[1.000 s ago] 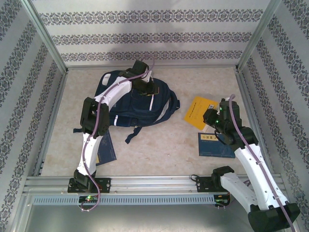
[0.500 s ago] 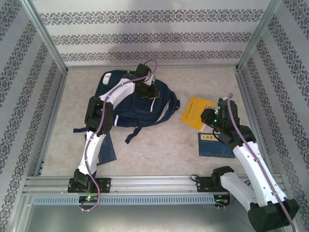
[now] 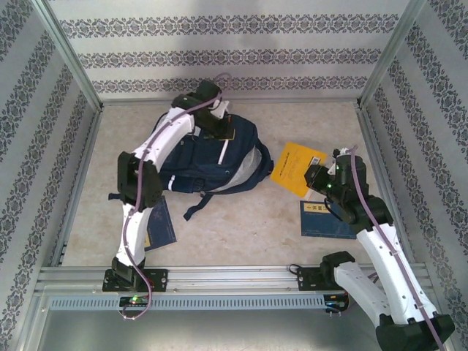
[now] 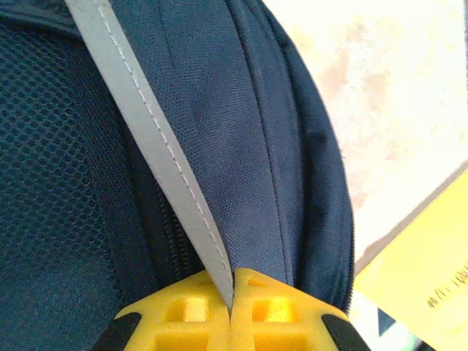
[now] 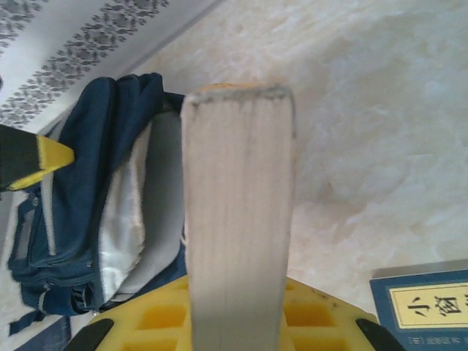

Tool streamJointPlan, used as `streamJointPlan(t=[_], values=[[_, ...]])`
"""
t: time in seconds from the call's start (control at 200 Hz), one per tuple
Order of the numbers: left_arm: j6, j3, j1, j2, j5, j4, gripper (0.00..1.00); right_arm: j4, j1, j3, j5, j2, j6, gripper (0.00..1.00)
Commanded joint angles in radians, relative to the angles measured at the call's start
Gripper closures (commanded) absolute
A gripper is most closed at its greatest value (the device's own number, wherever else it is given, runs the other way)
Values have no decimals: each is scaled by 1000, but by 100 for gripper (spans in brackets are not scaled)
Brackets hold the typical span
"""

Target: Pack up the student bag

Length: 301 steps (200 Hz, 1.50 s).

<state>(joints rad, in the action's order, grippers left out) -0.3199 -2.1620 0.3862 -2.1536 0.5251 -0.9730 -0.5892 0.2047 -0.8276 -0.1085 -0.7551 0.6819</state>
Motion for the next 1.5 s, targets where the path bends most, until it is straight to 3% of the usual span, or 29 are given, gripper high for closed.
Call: streamJointPlan(t=[0.0, 0.3, 0.485, 0.65, 0.814, 1.049, 1.254, 1.499], values=[[58, -16, -49, 181, 81, -63, 100, 93, -4, -58, -104, 29, 1, 100], [105, 11, -106, 298, 276, -91, 100, 363, -2, 27, -395, 24, 297, 100], [79, 33, -115, 311, 405, -35, 100, 573, 37, 113, -433, -32, 486, 100], [54, 36, -115, 320, 454, -7, 100, 690, 86, 137, -436, -124, 574, 100], [44, 57, -116, 333, 475, 11, 100, 821, 132, 165, -406, -197, 669, 100], [19, 68, -115, 346, 498, 39, 100, 796, 218, 119, -293, -288, 626, 100], [-22, 60, -114, 346, 512, 74, 100, 820, 285, 74, -136, -449, 553, 100], [-42, 62, -102, 326, 536, 97, 100, 1016, 335, -10, -103, -702, 582, 100]])
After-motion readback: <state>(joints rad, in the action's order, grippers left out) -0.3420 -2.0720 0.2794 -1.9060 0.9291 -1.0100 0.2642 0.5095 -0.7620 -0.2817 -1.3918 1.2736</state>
